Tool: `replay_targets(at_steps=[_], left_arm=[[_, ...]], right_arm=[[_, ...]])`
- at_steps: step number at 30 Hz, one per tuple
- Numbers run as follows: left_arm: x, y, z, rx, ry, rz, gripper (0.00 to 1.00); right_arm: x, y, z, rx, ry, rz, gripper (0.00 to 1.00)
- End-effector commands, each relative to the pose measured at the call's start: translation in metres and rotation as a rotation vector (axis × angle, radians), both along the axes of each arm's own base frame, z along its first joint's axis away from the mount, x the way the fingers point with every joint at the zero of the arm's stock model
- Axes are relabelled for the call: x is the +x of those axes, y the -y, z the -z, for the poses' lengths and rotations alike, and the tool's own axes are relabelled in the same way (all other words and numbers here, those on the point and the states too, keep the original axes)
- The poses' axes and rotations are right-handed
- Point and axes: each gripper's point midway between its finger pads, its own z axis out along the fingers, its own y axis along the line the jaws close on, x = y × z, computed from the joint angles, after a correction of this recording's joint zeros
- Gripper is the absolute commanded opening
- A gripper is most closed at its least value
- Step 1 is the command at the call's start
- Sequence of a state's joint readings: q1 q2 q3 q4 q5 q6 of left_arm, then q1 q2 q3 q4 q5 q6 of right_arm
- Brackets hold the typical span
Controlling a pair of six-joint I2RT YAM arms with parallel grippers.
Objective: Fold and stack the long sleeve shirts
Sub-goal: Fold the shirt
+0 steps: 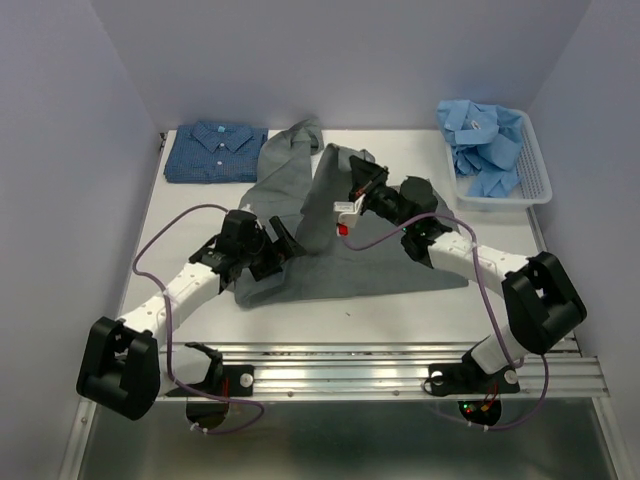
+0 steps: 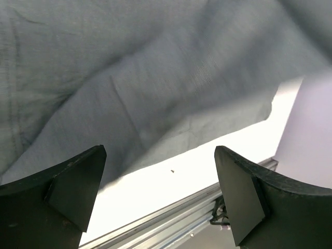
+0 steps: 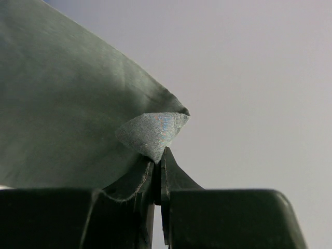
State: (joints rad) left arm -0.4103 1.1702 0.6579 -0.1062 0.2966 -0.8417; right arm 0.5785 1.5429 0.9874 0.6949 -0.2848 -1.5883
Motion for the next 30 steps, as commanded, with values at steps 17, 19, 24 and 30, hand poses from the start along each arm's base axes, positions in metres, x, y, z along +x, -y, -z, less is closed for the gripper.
replay_targets(at_steps=[17,19,24,30], left_arm=[[0.026,-0.033,-0.075,0.106,0.192,-0.091,0.99],[0.025,-0.03,-0.069,0.097,0.178,-0.078,0.99],[0.021,-0.024,-0.062,0.06,0.161,-0.064,0.99],[0.02,-0.03,-0.061,0.067,0.171,-0.103,0.99]], right_arm=[[-0.067,0.111,0.033,0.615,-0.389,0.225,0.11],[-0.073,0.106,0.031,0.614,-0.393,0.18,0.1],[-0.099,0.069,0.021,0.592,-0.585,-0.035,0.1],[-0.154,-0.002,0.027,0.412,-0.916,-0.383,0.1]])
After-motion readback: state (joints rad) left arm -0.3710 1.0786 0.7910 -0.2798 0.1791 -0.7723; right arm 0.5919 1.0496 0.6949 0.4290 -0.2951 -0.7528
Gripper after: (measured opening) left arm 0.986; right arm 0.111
